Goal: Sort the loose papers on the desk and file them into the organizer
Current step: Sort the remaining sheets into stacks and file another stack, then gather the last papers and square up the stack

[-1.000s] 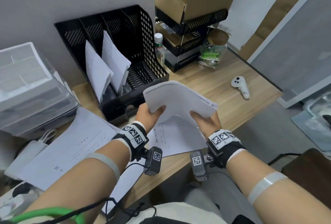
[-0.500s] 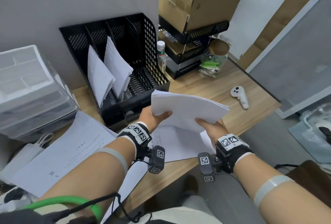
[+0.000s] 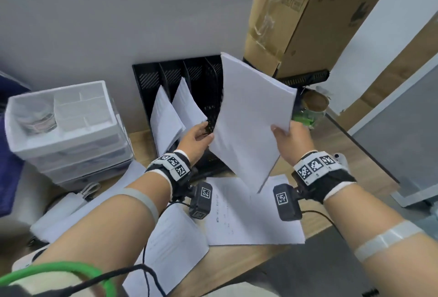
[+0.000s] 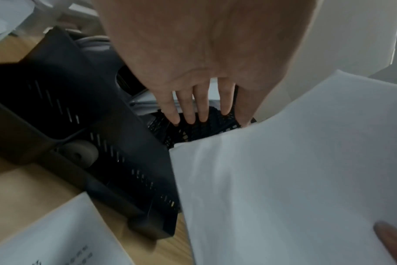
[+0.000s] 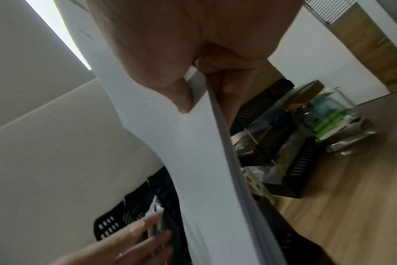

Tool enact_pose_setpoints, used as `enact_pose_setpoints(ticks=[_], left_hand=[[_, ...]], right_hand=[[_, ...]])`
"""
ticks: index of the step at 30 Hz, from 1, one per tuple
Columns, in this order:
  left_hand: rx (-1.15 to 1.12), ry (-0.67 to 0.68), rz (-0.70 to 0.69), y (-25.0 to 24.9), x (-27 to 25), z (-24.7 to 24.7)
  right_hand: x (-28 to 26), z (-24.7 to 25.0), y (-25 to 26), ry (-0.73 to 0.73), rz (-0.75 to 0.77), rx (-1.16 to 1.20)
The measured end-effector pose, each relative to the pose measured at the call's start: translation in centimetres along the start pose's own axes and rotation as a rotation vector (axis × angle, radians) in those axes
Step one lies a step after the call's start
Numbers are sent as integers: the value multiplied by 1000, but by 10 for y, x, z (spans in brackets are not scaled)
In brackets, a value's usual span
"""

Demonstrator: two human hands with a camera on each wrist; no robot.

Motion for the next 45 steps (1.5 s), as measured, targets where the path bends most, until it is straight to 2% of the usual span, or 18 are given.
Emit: enact_pose_setpoints(ticks=[4, 8, 12, 15, 18, 23, 25, 28, 32, 34, 37, 40, 42, 45], left_hand=[[52, 24, -23, 3, 10, 2], [249, 16, -22, 15, 20, 3], [203, 121, 18, 13, 24, -5], [239, 166, 51, 15, 37, -13], [343, 134, 48, 13, 51, -17], [604, -17, 71, 16, 68, -15], [653, -7, 114, 23, 72, -15], [693, -9, 231, 35, 76, -16], [746, 0, 320, 36, 78, -15], [703, -33, 323, 31, 73, -13], [476, -123, 329, 29, 55, -7], [299, -132, 338, 36, 31, 2], [223, -132, 373, 44, 6, 16], [247, -180, 427, 70, -34, 56]], right_hand=[[17, -13, 30, 17, 11, -49], [38, -39, 58, 18, 67, -82], [63, -75, 78, 33, 87, -66], [77, -102, 92, 117, 104, 14], [81, -123, 104, 249, 119, 112], [91, -150, 104, 399, 242, 198], [95, -161, 98, 442, 215, 162], [101, -176, 81, 529, 148, -24], [104, -184, 66, 601, 191, -192], [104, -185, 63, 617, 229, -173], [96, -187, 56, 610, 261, -149], [84, -184, 42, 505, 208, -120], [64, -185, 26, 462, 108, -58], [20, -204, -4, 636, 13, -65]])
Point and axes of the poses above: each hand's wrist, its own x-axis towards the middle knuckle, its own z-axis out of the back of the hand, y = z × x, the point moved 4 cm from there along x, towards the middle knuckle, and after that the axes turned 7 degrees about -z, right-handed, at the moved point
